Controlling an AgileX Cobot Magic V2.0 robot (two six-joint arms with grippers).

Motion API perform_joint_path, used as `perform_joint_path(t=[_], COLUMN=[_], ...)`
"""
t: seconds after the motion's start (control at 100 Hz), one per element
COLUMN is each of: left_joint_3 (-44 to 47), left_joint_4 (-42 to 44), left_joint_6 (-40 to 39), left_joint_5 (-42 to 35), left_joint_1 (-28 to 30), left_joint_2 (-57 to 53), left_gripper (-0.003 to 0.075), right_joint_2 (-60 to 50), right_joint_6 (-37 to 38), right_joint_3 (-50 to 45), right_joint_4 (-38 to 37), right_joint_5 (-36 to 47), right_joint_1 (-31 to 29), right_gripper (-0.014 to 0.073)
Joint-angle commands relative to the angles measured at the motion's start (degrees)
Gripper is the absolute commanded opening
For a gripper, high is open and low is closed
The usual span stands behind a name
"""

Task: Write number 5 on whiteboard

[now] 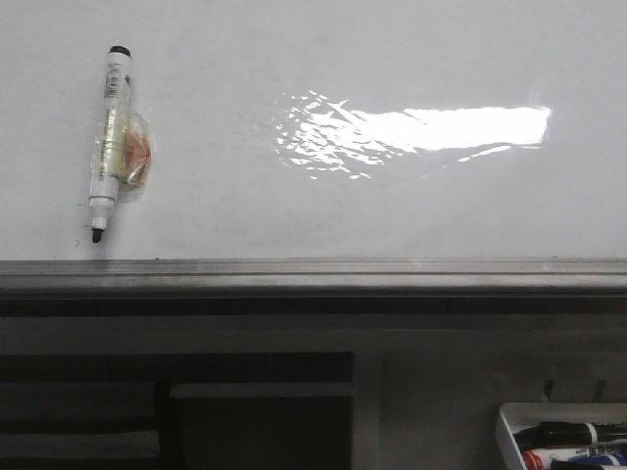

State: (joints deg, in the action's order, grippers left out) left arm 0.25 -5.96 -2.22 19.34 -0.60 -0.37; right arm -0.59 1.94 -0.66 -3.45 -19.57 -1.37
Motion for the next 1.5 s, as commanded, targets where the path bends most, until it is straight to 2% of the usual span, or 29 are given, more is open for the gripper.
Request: perform_joint_path(t=[0.0, 0.51, 0.7, 0.83, 1.0, 1.18, 1.33, 1.49], left_joint_3=[1.03, 1.03, 1.03, 1.03, 1.03, 1.03, 0.68, -1.66], left_joint_4=[-0.57, 0.01, 0.01, 0.01, 0.01, -0.11, 0.49, -0.42], left_joint_6=[-0.22, -0.22, -0.22, -0.22, -0.22, -0.22, -0.22, -0.22], left_joint_5=[-3.01, -6.25, -8.11, -8.37, -8.37, -8.87, -12.69, -11.61], left_joint_1=[-0.29, -0.29, -0.29, -0.29, -0.29, -0.29, -0.29, -0.29], left_joint_2=[-1.56, -1.56, -1.56, -1.56, -1.56, -1.56, -1.56, -0.8], left_gripper=[-0.002, -0.002, -0.002, -0.002, -0.002, -0.002, -0.0021, -0.0021], right_joint_2=[-1.05, -1.05, -1.05, -1.05, -1.05, -1.05, -0.97, 1.47], right_joint_6=[-0.38, -0.38, -0.38, -0.38, -0.38, -0.38, -0.38, -0.38], right_joint_3=[-1.55, -1.55, -1.55, -1.55, -1.55, -1.55, -1.55, -1.03], right_joint_4=[-0.3, -0.3, -0.3, -0.3, -0.3, -0.18, 3.45, 8.09], right_joint_5=[1.01, 1.33, 11.22, 14.19, 13.97, 9.04, 7.86, 7.45], right_joint_1=[-0.34, -0.34, -0.34, -0.34, -0.34, -0.34, -0.34, -0.34], right_gripper=[-0.0061, -0.0061, -0.0061, -0.0061, -0.0061, -0.0061, -0.0061, -0.0061])
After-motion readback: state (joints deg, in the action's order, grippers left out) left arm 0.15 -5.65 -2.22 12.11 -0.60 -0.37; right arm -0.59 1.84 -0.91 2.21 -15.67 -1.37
